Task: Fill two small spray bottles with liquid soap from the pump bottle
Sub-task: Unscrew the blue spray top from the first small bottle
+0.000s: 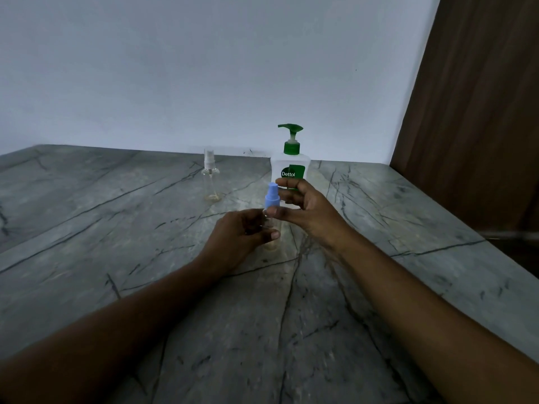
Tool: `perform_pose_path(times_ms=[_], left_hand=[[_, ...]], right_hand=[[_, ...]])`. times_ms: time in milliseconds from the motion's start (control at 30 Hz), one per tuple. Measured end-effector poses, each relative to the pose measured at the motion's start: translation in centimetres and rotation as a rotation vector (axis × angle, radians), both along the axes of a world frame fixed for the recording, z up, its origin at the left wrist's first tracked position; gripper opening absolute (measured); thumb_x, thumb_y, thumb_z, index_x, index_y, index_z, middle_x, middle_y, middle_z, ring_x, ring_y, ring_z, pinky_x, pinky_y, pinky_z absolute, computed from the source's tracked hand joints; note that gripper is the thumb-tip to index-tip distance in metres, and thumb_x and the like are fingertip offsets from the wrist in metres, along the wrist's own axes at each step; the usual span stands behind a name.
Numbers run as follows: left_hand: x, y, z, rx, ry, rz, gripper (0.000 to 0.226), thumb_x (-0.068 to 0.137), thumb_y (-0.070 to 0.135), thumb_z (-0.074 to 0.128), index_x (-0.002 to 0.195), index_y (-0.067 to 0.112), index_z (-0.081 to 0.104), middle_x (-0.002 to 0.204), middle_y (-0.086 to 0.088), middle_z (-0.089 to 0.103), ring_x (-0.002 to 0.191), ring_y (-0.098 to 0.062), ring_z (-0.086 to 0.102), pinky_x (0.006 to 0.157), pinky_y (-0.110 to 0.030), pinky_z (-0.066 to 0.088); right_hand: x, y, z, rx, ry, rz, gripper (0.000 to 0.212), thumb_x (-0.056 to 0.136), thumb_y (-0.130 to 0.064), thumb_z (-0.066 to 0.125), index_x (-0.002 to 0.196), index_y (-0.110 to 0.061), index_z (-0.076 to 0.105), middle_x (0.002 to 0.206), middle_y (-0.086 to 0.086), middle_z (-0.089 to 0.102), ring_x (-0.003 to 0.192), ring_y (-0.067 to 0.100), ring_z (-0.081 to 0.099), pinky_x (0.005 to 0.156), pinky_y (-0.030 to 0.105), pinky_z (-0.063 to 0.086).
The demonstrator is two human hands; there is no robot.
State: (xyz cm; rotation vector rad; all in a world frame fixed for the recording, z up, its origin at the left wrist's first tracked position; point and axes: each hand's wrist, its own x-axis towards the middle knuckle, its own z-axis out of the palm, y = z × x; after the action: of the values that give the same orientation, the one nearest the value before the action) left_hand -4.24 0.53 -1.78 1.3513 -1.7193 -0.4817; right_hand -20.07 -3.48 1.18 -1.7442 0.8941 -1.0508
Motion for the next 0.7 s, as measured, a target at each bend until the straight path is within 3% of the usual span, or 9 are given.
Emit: perform_pose_path(times_ms=[100,200,333,433,500,600,700], left_hand=[[0.0,-0.1,-0.1,-0.006,0.000,0.017,0.034,0.074,0.033,0.072,0.104,0.018,0.068,0.091,0.006,0.071,0.084,-0.004,0.064,0.078,-0.024,0.047],[0.1,-0.2,-0.2,0.001,-0.005,0.019,0.032,0.074,0.034,0.072,0.102,0.019,0.068,0.089,0.005,0.071,0.083,-0.005,0.065,0.078,-0.027,0.048],[0.1,-0.2,-0.2,0.008,0.023,0.022,0.029,0.074,0.033,0.073,0.100,0.020,0.069,0.087,0.007,0.071,0.082,-0.004,0.065,0.078,-0.025,0.048],[0.1,-0.1,-0.2,0.004,0.035,0.006,0.025,0.074,0.031,0.074,0.097,0.023,0.070,0.084,0.010,0.071,0.079,0.000,0.064,0.075,-0.022,0.046],[0.1,0.0,-0.1,0.008,0.027,-0.011,0.026,0.075,0.030,0.073,0.100,0.025,0.069,0.086,0.008,0.072,0.080,-0.001,0.065,0.077,-0.024,0.049],[0.1,0.1,0.0,0.004,0.012,-0.014,0.029,0.076,0.030,0.072,0.104,0.024,0.068,0.087,0.006,0.072,0.081,-0.003,0.065,0.079,-0.026,0.049],[0.0,0.1,0.1,0.010,0.001,-0.005,0.031,0.076,0.031,0.071,0.105,0.021,0.068,0.090,0.006,0.071,0.082,-0.002,0.065,0.078,-0.022,0.049]], right_hand=[[0.6,0.5,-0.3,-0.166,-0.014,-0.239,0.037,0.070,-0.024,0.082,0.097,-0.017,0.058,0.092,-0.004,0.064,0.092,0.012,0.061,0.075,0.014,0.047],[1.1,0.8,-0.4,-0.229,0.012,-0.275,0.029,0.071,-0.023,0.082,0.089,-0.016,0.061,0.082,-0.004,0.064,0.079,0.009,0.060,0.068,0.012,0.046],[0.6,0.4,0.0,-0.154,0.018,-0.119,0.021,0.080,-0.012,0.073,0.098,-0.019,0.065,0.093,-0.005,0.069,0.086,0.005,0.064,0.078,0.015,0.048],[0.1,0.3,0.2,0.052,-0.041,0.114,0.036,0.088,0.002,0.058,0.120,-0.015,0.057,0.112,0.005,0.065,0.097,0.009,0.063,0.090,0.024,0.049],[-0.1,0.2,0.1,0.119,-0.045,0.181,0.051,0.086,-0.001,0.062,0.132,-0.015,0.047,0.121,0.004,0.061,0.108,0.012,0.059,0.098,0.028,0.046],[0.4,0.3,-0.3,0.038,0.023,0.054,0.061,0.070,-0.027,0.079,0.123,-0.028,0.048,0.127,0.001,0.058,0.118,0.013,0.054,0.101,0.032,0.044],[1.0,0.6,-0.5,-0.145,0.016,-0.165,0.042,0.070,-0.025,0.082,0.101,-0.024,0.054,0.100,-0.010,0.061,0.100,0.011,0.057,0.084,0.019,0.046]])
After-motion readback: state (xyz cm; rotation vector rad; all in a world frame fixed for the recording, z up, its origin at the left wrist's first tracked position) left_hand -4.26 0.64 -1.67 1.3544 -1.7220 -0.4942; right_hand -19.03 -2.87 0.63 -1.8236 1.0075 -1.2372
